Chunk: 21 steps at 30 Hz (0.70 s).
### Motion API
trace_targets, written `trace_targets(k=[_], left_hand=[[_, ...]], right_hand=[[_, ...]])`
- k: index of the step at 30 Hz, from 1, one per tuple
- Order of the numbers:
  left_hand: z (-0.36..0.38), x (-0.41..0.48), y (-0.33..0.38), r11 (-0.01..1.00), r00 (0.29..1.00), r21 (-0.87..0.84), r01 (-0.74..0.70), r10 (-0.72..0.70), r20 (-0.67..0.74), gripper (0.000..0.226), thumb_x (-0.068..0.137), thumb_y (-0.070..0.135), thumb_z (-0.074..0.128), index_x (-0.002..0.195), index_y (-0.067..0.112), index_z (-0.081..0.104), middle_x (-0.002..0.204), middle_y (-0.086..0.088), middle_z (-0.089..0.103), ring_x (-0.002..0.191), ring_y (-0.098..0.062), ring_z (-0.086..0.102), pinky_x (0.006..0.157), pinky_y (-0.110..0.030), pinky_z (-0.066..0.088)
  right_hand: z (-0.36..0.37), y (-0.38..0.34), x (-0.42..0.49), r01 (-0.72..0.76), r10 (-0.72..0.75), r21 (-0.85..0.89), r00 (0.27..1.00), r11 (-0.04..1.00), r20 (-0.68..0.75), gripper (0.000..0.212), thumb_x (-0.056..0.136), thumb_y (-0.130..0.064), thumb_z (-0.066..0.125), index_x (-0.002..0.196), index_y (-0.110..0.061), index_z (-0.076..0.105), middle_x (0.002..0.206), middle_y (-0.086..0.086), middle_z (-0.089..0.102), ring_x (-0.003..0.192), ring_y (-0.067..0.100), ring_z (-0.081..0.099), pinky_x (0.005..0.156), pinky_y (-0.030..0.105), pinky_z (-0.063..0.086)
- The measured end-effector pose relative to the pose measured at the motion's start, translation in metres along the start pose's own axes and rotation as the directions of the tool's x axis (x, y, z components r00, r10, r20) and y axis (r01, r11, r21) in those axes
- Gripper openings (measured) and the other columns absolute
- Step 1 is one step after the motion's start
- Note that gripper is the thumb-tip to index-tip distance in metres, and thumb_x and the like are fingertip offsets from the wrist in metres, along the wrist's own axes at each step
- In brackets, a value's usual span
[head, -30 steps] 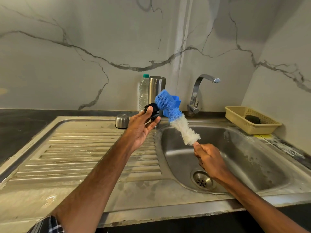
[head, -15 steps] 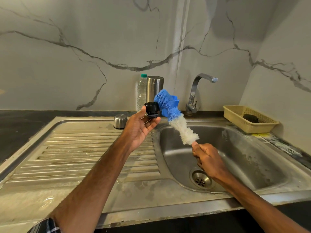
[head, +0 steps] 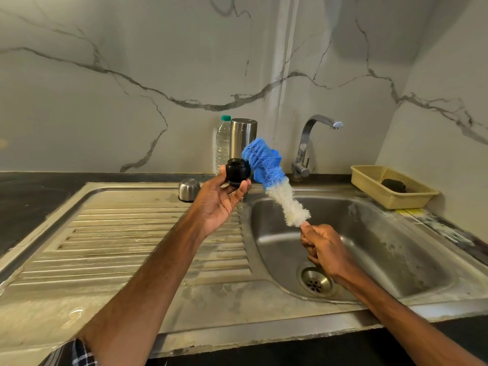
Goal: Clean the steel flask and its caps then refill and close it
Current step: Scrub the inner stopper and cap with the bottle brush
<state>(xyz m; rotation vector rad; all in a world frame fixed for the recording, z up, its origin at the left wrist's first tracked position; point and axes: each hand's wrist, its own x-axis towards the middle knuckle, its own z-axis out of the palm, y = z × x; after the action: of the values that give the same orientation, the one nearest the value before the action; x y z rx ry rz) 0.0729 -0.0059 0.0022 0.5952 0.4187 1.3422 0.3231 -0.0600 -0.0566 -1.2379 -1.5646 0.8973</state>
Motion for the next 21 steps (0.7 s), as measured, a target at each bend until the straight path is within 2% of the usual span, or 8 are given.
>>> trace_targets(k=[4, 9, 12, 16, 21], left_hand=[[0.0015, 0.0, 0.0007, 1.0, 1.0, 0.029, -0.003, 0.003, 0.017, 0.044, 0.102, 0.02, 0.057, 0.139, -0.002, 0.05, 0.133, -0.032, 0.058, 0.104, -0.034, 0.068, 0.069, -0.026, 0.062], [0.0016, -0.0002, 0.0019, 0.981, 0.995, 0.17, -0.095, 0.092, 0.026, 0.041, 0.1, 0.015, 0.06, 0.136, -0.004, 0.055, 0.132, -0.026, 0.063, 0.117, -0.032, 0.067, 0.084, -0.034, 0.062], [-0.0017, -0.0005, 0.0056, 0.969, 0.99, 0.204, -0.138, 0.143, -0.008, 0.041, 0.096, 0.011, 0.062, 0.136, 0.001, 0.058, 0.129, -0.024, 0.065, 0.116, -0.035, 0.068, 0.084, -0.038, 0.063], [0.0016, -0.0022, 0.0026, 0.956, 0.99, 0.263, -0.132, 0.14, -0.012, 0.041, 0.094, 0.007, 0.064, 0.135, 0.004, 0.058, 0.129, -0.024, 0.063, 0.114, -0.039, 0.068, 0.08, -0.038, 0.064], [-0.0008, 0.0002, 0.003, 0.962, 0.988, 0.231, -0.143, 0.153, -0.028, 0.041, 0.094, 0.003, 0.064, 0.134, 0.002, 0.058, 0.129, -0.024, 0.065, 0.116, -0.039, 0.067, 0.083, -0.041, 0.063]], right_hand=[[-0.0001, -0.001, -0.0008, -0.022, 0.022, 0.043, 1.0, 0.999, 0.008, 0.051, 0.108, -0.026, 0.04, 0.058, -0.017, 0.039, 0.052, -0.001, 0.026, 0.043, 0.01, 0.017, 0.044, 0.022, 0.015], [0.0002, -0.0012, -0.0023, -0.012, 0.011, 0.047, 1.0, 0.999, 0.018, 0.055, 0.108, -0.028, 0.042, 0.053, -0.022, 0.04, 0.05, -0.003, 0.026, 0.042, 0.01, 0.017, 0.044, 0.02, 0.016], [0.0001, -0.001, -0.0025, 0.016, -0.016, -0.012, 1.0, 1.0, 0.012, 0.054, 0.108, -0.029, 0.042, 0.054, -0.023, 0.037, 0.05, -0.006, 0.026, 0.042, 0.009, 0.017, 0.044, 0.02, 0.017], [-0.0004, -0.0017, -0.0007, 0.027, -0.033, -0.134, 0.999, 0.991, -0.042, 0.054, 0.107, -0.03, 0.043, 0.054, -0.021, 0.039, 0.048, -0.008, 0.029, 0.04, 0.008, 0.02, 0.043, 0.02, 0.02], [-0.0006, -0.0016, -0.003, 0.088, -0.094, -0.196, 0.995, 0.977, -0.022, 0.055, 0.107, -0.029, 0.042, 0.053, -0.021, 0.038, 0.044, -0.01, 0.03, 0.038, 0.005, 0.023, 0.041, 0.02, 0.022]])
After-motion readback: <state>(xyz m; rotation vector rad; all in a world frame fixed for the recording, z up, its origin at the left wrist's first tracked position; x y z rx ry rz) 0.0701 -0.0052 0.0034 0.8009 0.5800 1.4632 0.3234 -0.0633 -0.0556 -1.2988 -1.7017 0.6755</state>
